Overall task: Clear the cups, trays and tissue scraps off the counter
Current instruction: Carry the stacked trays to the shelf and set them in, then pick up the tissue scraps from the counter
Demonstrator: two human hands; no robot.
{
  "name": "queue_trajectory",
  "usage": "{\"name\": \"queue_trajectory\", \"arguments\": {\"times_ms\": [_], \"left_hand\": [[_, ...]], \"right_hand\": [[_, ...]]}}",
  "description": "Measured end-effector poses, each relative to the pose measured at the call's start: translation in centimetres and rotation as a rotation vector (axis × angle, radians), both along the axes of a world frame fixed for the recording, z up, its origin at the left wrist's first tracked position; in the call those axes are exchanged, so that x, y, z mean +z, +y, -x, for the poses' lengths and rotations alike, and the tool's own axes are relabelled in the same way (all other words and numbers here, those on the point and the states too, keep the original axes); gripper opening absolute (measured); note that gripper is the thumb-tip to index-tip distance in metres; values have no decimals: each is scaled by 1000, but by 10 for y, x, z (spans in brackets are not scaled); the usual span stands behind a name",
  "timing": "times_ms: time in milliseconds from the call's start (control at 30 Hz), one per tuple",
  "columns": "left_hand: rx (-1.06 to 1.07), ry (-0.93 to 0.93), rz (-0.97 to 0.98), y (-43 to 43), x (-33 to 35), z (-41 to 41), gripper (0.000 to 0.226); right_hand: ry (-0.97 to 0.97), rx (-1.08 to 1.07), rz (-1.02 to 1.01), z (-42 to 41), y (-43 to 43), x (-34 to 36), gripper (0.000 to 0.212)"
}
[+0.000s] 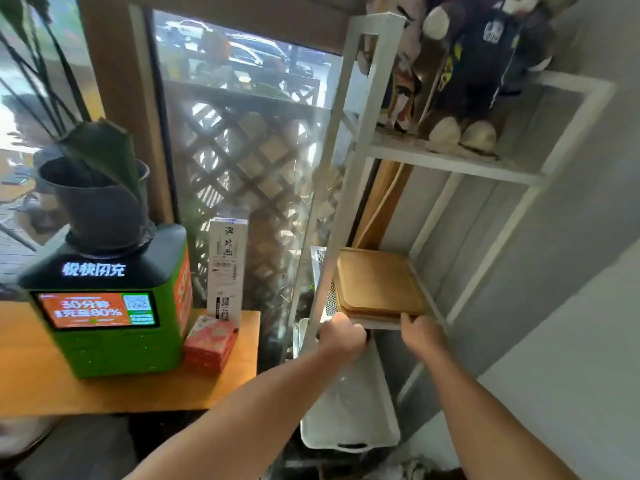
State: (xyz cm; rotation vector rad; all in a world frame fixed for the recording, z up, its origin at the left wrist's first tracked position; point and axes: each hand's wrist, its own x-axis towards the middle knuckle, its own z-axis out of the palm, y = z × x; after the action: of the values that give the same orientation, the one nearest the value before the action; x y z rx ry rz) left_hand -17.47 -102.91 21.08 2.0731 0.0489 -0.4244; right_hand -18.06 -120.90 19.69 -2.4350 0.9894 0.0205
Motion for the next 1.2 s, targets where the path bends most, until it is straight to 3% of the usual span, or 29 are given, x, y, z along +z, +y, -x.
{"name": "queue_trajectory", "arguments": {"times_ms": [167, 467, 633, 733, 867, 1067, 1200], "left_hand": [[-113, -53, -74, 121, -12, 44, 15], [151, 38, -343, 443, -59, 132, 22], [297, 104, -416, 565, -62, 172, 13], [388, 132, -430, 609, -64, 186, 20], [407, 145, -419, 637, -73, 184, 12], [321, 115, -416, 651, -88, 141, 3], [232, 93, -440, 665, -101, 83, 12]], "right_hand": [[187, 261, 100, 31, 122, -12, 43], [302, 927, 200, 99, 459, -60, 37], [281, 1110, 119, 121, 583, -57, 26], [291, 1192, 129, 124, 624, -57, 26], [288, 1205, 104, 108, 660, -60, 19], [312, 1183, 96, 69, 700, -75, 20], [346, 1160, 65, 25, 724, -96, 25]]}}
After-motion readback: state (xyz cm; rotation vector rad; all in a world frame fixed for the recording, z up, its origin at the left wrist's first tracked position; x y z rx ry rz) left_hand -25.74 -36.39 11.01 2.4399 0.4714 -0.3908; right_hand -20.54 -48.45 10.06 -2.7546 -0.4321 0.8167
